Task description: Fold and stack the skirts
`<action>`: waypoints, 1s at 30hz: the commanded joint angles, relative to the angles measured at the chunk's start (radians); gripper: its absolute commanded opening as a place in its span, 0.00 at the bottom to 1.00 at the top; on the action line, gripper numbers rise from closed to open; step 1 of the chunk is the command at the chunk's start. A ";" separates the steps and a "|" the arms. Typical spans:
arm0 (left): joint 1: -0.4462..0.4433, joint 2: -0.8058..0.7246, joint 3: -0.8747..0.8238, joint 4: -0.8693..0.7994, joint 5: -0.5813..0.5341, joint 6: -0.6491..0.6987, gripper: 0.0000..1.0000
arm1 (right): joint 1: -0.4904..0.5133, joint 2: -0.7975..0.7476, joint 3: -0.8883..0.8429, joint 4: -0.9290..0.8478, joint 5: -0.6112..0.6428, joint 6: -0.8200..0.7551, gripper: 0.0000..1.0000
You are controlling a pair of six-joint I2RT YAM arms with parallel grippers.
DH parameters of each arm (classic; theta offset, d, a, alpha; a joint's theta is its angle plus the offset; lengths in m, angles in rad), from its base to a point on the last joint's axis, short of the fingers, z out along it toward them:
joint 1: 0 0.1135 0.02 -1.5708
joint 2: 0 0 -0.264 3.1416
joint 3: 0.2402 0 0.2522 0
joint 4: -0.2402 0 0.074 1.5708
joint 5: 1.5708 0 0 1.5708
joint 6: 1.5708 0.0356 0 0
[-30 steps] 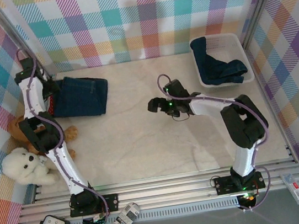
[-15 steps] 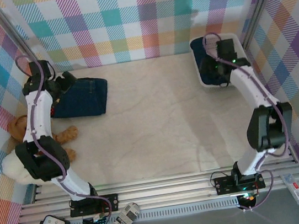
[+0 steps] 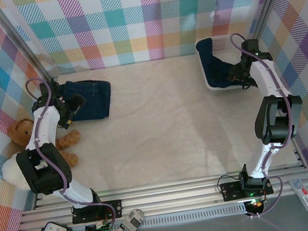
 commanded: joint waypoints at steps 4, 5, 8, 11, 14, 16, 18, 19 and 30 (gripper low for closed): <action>0.009 -0.070 -0.024 0.067 0.032 0.044 1.00 | -0.004 0.017 -0.007 0.019 -0.080 0.056 0.91; 0.009 -0.074 -0.024 0.065 0.032 0.045 1.00 | -0.005 0.020 -0.003 0.029 -0.095 0.057 0.81; 0.009 -0.075 -0.023 0.051 0.033 0.046 1.00 | -0.002 0.002 0.006 0.043 -0.120 0.059 0.54; 0.009 -0.070 -0.023 0.049 0.061 0.043 1.00 | -0.002 -0.045 -0.008 0.072 -0.114 0.042 0.31; 0.008 -0.060 -0.026 0.057 0.091 0.036 1.00 | -0.002 -0.091 -0.004 0.085 -0.131 0.002 0.14; 0.007 -0.051 -0.023 0.062 0.111 0.034 1.00 | 0.000 -0.119 0.002 0.107 -0.192 -0.023 0.05; 0.007 -0.044 -0.022 0.065 0.128 0.030 1.00 | 0.006 -0.147 0.020 0.132 -0.262 -0.037 0.00; 0.006 -0.043 -0.021 0.069 0.137 0.028 1.00 | 0.011 -0.158 0.035 0.137 -0.282 -0.039 0.00; -0.075 -0.036 0.035 0.031 0.054 0.070 1.00 | 0.206 -0.123 0.517 0.209 -0.437 -0.022 0.00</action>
